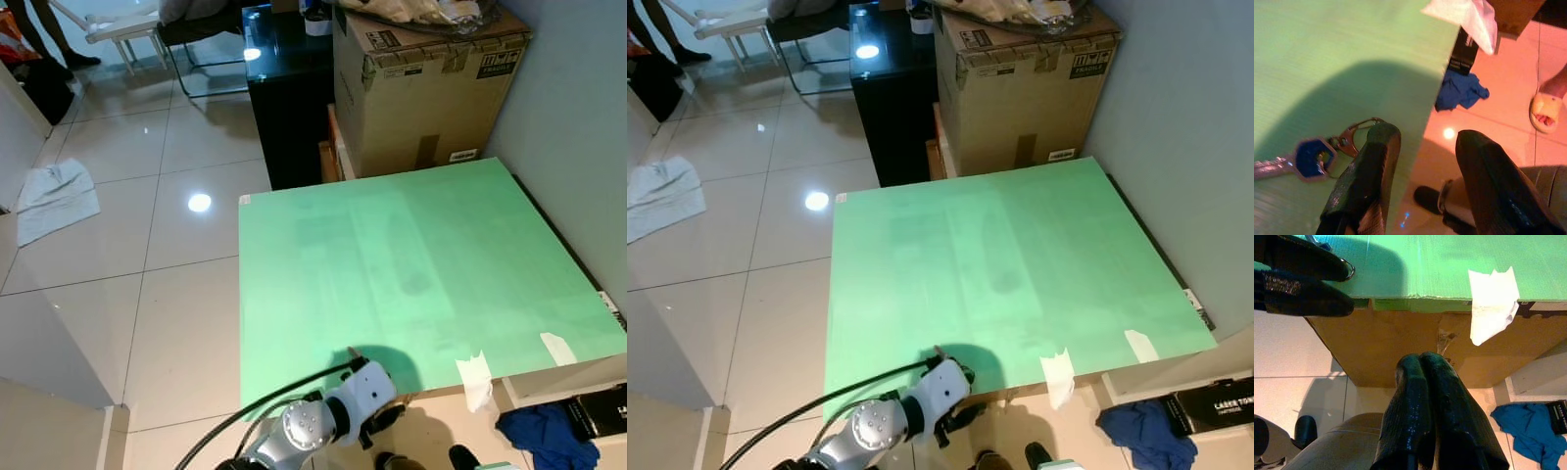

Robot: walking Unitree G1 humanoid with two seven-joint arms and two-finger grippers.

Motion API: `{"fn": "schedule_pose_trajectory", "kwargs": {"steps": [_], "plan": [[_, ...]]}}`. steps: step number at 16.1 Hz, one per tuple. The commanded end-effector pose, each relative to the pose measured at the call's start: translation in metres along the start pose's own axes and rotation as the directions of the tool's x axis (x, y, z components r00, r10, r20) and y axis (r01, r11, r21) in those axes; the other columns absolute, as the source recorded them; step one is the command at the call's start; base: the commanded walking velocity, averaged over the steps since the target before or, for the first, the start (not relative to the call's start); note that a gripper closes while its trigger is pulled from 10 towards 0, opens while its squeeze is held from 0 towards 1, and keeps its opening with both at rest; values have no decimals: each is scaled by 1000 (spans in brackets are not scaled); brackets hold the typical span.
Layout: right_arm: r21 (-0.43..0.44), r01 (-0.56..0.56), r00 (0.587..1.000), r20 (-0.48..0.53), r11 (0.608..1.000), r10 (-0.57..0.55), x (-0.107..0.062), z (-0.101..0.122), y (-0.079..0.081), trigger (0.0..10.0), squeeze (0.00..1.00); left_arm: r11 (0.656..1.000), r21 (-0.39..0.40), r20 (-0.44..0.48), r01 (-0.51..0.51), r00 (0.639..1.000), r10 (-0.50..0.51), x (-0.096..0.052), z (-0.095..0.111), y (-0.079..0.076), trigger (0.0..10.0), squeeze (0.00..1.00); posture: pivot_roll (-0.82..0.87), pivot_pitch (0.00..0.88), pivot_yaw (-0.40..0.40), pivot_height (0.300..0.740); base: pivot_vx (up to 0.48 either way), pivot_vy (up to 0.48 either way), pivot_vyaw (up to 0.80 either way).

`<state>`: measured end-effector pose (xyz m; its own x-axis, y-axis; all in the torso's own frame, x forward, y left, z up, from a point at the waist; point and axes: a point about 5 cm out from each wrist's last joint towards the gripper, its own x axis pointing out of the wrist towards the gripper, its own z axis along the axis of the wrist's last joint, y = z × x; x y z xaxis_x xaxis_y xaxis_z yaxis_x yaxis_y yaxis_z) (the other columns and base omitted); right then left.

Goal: Hang keys on a hook

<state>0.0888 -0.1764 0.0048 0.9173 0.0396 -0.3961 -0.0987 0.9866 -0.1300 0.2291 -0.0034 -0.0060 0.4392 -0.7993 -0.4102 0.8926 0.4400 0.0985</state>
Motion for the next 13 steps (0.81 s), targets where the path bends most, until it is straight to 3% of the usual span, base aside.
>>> {"fn": "schedule_pose_trajectory", "kwargs": {"steps": [1, 11, 13], "plan": [[6, -8, 1000, -21, 1000, 8, -3, -2, 4, 10000, 0, 993, -76, 42, 87, 996, -84, 19, 11, -50, 10000, 0, -373, 240, 117, 740, 0, 0, 0], [3, -6, 1000, -20, 1000, 6, -6, 5, 5, 10000, 0, 995, -81, 24, 53, 998, -51, 23, 14, -46, 10000, 0, -377, 240, 118, 740, 0, 0, 0], [4, -6, 1000, -23, 1000, 6, -6, 5, 6, 10000, 0, 995, -75, -6, 65, 998, -66, 23, 10, -47, 8627, 0, -379, 240, 118, 740, 0, 0, 0]]}}
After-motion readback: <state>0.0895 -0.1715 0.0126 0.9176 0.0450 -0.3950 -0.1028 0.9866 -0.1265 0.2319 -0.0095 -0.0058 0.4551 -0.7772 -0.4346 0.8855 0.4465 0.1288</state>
